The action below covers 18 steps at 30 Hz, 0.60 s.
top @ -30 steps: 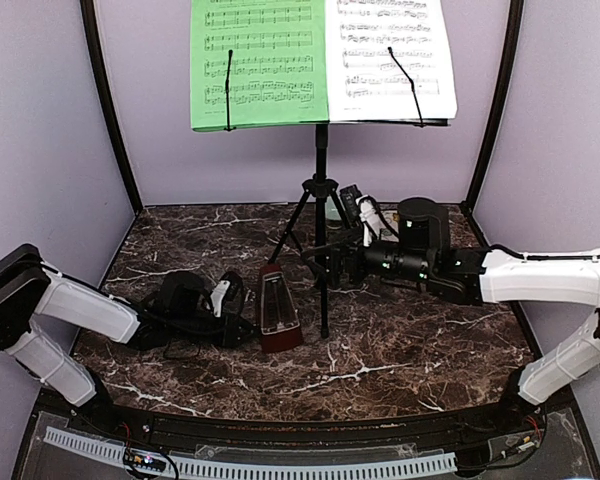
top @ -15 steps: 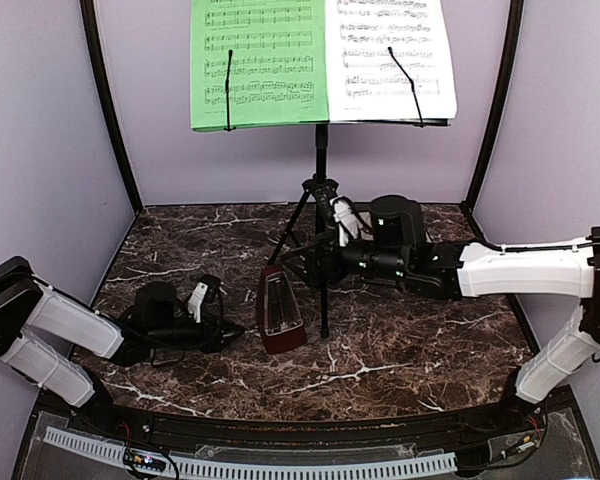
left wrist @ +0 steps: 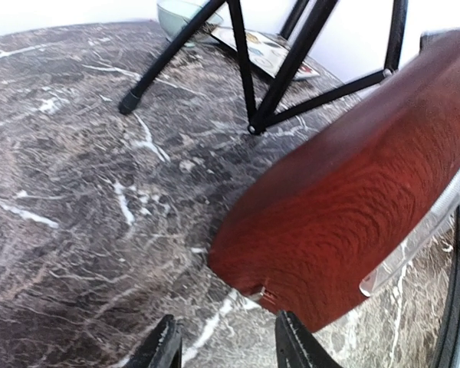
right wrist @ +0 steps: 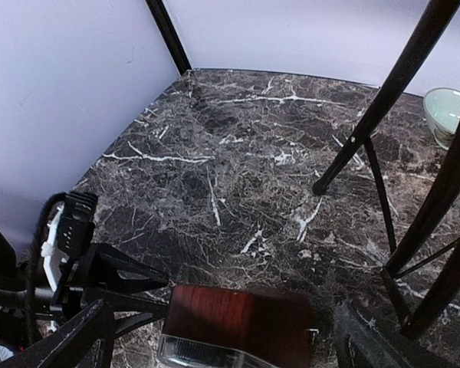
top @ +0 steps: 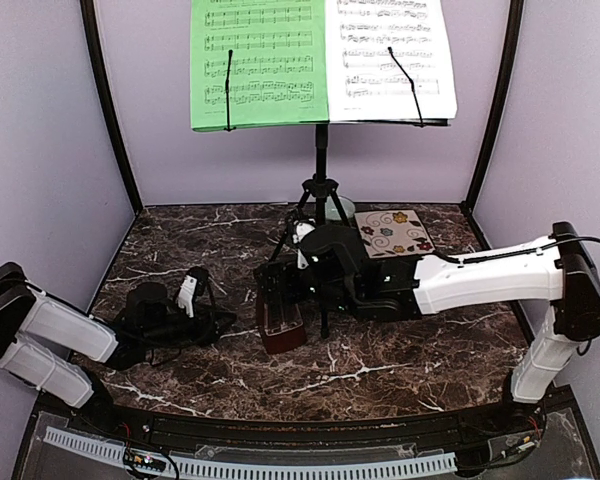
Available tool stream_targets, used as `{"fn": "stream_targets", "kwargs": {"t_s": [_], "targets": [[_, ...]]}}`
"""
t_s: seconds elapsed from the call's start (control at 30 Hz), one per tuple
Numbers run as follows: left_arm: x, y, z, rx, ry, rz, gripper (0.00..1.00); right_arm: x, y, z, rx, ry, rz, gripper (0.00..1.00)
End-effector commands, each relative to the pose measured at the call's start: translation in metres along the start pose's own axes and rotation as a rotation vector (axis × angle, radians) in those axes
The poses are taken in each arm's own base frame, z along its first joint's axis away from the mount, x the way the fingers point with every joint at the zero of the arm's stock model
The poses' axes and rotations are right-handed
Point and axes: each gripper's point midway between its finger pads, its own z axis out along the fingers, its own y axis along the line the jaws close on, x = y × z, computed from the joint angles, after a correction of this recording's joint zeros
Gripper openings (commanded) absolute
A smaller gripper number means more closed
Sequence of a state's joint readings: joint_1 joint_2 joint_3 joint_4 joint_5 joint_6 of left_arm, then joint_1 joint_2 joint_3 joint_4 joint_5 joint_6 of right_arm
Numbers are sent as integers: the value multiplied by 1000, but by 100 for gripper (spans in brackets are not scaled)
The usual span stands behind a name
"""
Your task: Set up the instrument practice props
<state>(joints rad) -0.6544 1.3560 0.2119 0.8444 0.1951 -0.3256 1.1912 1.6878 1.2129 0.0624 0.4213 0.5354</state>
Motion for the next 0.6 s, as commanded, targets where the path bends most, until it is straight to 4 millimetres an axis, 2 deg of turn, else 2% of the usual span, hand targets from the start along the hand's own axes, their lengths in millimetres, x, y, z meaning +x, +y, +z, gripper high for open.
{"fn": "stream_targets", "kwargs": {"t_s": [0.0, 0.1, 0.4, 0.57], "targets": [[-16, 8, -8, -50, -77, 8, 44, 2, -2, 9, 119, -38, 62, 100], [-17, 9, -12, -64, -92, 23, 46, 10, -2, 18, 147, -33, 69, 99], [-15, 6, -20, -52, -96, 91, 47, 34, -17, 36, 227, -38, 23, 83], [-11, 5, -18, -44, -79, 112, 47, 47, -21, 45, 245, -17, -9, 78]]}}
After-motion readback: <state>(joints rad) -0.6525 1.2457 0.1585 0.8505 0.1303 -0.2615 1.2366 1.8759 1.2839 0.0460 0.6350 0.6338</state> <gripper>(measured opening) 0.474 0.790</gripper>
